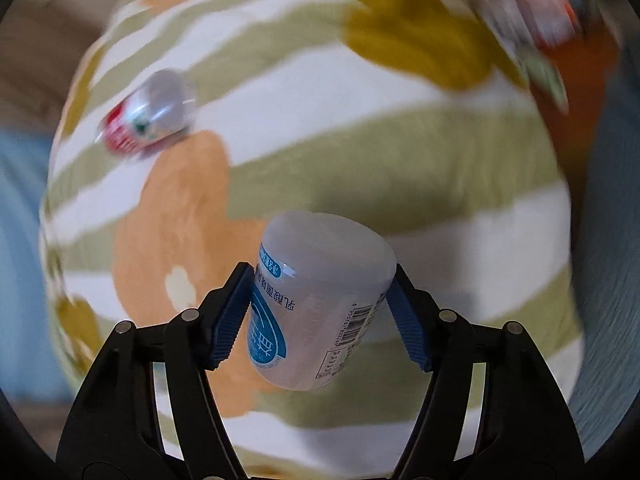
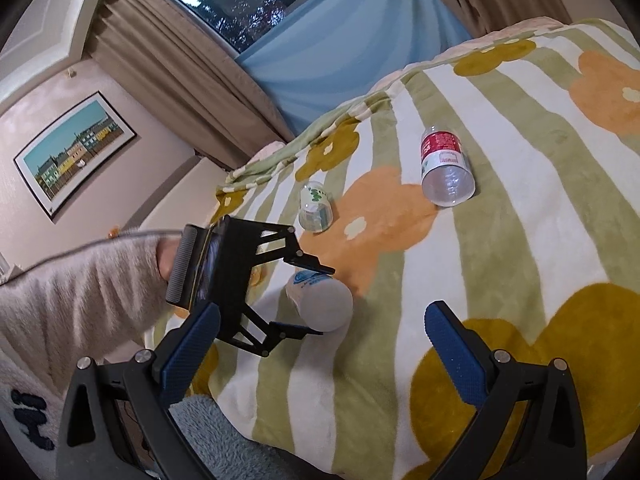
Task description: Flip cup upside down
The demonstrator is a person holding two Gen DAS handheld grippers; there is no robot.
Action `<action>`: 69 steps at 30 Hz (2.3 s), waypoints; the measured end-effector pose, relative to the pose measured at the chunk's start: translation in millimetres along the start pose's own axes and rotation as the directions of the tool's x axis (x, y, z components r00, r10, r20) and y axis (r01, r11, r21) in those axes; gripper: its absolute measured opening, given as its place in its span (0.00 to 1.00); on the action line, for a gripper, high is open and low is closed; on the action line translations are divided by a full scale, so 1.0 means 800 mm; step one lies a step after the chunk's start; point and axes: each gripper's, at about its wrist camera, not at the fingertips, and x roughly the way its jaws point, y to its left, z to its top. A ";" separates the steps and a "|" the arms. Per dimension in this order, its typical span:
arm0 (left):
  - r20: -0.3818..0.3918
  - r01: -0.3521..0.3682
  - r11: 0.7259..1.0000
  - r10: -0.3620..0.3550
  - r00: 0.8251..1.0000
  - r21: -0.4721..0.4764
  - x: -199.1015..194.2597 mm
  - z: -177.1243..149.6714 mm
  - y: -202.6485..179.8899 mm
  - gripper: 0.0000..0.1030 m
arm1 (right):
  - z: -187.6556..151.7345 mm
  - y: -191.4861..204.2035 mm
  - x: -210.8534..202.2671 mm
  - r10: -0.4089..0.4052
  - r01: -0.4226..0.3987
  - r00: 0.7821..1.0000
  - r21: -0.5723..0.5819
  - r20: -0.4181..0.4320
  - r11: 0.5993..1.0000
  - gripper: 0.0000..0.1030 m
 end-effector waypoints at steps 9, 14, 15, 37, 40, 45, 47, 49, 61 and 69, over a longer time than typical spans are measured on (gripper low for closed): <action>0.408 0.218 0.738 0.085 0.909 -0.639 -0.013 -0.046 0.045 0.62 | 0.001 -0.002 -0.014 0.016 -0.017 0.999 0.023 0.028 1.000 1.00; 0.428 0.231 0.586 0.222 0.876 -0.777 0.002 -0.056 0.048 0.62 | 0.001 0.001 -0.014 0.008 -0.008 1.000 0.022 0.018 1.000 1.00; 0.425 0.235 0.566 0.232 0.875 -0.790 0.004 -0.059 0.045 0.62 | 0.001 0.002 -0.014 0.003 -0.004 1.000 0.019 0.013 1.000 1.00; 0.192 0.075 0.531 0.168 0.967 -0.844 0.005 -0.079 0.029 0.84 | 0.001 0.022 0.015 -0.017 0.016 1.000 -0.052 -0.025 0.999 1.00; 0.190 0.059 0.537 0.192 0.963 -0.842 -0.006 -0.082 0.026 0.94 | 0.001 0.025 0.017 -0.022 0.020 0.999 -0.058 -0.027 0.998 1.00; 0.169 0.033 0.548 0.200 0.965 -0.836 -0.028 -0.085 0.021 0.94 | 0.002 0.034 0.024 -0.099 0.095 0.994 -0.096 -0.040 0.991 1.00; 0.170 0.029 0.535 0.217 0.961 -0.844 -0.045 -0.092 0.016 0.94 | 0.005 0.036 0.029 -0.145 0.139 0.988 -0.092 -0.061 0.986 1.00; 0.182 0.030 0.512 0.249 0.951 -0.858 -0.069 -0.101 0.012 0.94 | 0.009 0.041 0.028 -0.182 0.176 0.982 -0.104 -0.058 0.979 1.00; 0.070 -0.086 0.196 0.675 0.735 -0.977 -0.291 -0.142 -0.036 1.00 | 0.062 0.162 -0.024 -0.317 0.400 0.908 -0.343 0.274 0.850 0.99; -0.047 -0.125 0.039 0.788 0.614 -0.991 -0.351 -0.157 -0.102 1.00 | 0.054 0.216 -0.035 -0.372 0.528 0.825 -0.345 0.425 0.776 0.99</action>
